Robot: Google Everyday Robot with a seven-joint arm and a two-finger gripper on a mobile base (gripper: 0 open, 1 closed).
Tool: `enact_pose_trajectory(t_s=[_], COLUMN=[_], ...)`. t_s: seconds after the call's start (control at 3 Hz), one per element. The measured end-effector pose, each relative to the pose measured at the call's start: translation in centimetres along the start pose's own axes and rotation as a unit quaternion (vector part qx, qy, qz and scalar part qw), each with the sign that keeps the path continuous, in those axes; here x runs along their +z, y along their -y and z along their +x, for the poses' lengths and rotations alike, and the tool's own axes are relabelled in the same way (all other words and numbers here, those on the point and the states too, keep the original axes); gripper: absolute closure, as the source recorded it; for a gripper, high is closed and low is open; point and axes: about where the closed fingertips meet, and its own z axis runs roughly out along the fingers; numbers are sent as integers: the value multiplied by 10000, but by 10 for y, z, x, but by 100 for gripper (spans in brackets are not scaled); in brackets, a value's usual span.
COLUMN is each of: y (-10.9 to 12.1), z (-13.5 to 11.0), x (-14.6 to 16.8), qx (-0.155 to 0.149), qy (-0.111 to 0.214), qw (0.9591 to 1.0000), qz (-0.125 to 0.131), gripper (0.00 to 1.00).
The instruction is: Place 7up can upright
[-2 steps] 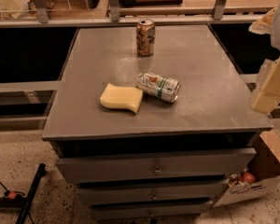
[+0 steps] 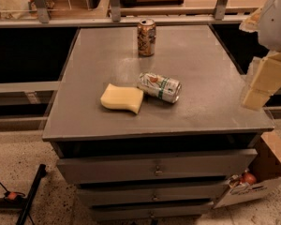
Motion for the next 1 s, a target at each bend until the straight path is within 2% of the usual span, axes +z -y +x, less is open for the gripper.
enact_pose_trajectory(t_s=[1.0], y=[30], z=[-66], x=[69], qx=[-654], qy=[-308], qw=[9969], qz=[-307], gripper=[0])
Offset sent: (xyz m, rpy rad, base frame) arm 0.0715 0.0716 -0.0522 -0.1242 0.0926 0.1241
